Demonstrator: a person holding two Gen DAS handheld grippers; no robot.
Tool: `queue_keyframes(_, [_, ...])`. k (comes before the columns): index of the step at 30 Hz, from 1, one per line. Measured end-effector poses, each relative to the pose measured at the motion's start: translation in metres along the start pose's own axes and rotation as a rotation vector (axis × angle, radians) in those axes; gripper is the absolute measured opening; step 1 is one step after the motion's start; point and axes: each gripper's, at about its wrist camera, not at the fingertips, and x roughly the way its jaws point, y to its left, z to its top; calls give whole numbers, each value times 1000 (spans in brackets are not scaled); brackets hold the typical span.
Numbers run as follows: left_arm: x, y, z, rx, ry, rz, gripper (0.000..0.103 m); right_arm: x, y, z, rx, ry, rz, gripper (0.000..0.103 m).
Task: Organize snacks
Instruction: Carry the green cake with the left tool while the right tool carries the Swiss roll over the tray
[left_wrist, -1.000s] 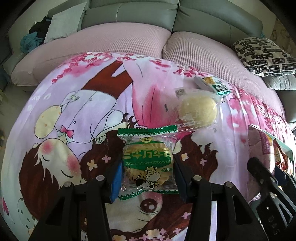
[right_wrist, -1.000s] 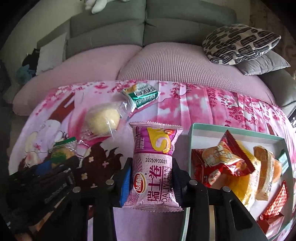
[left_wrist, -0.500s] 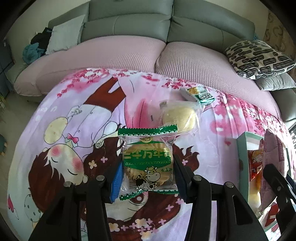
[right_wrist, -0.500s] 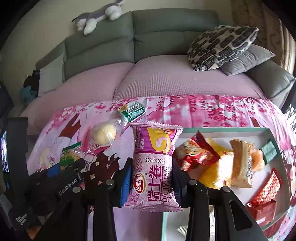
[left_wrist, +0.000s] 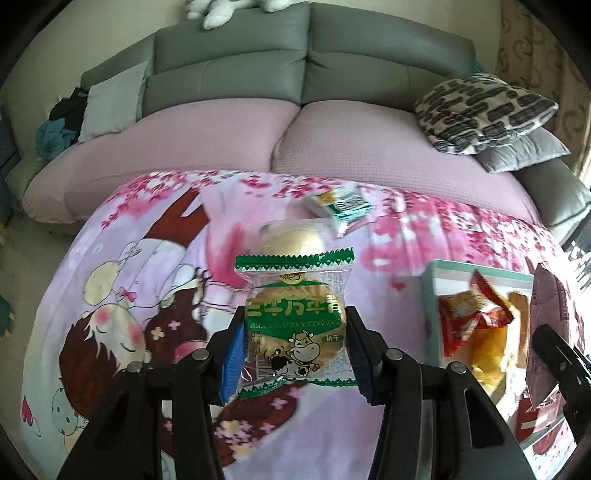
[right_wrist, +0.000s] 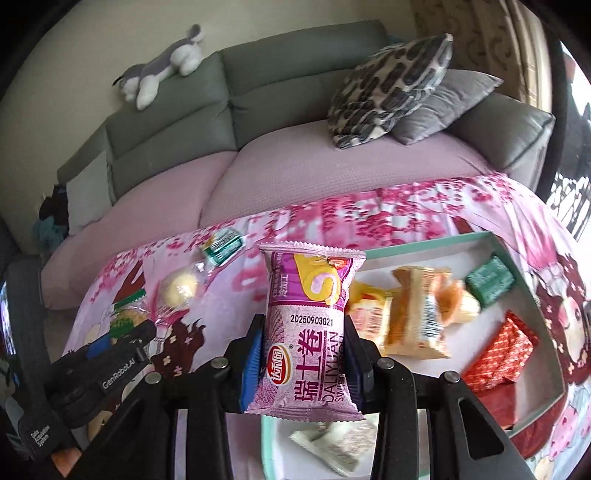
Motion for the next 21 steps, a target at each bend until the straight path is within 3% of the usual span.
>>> queue_keyframes(21, [-26, -147, -30, 248, -16, -171, 52, -40, -169, -15, 307, -38, -209, 41])
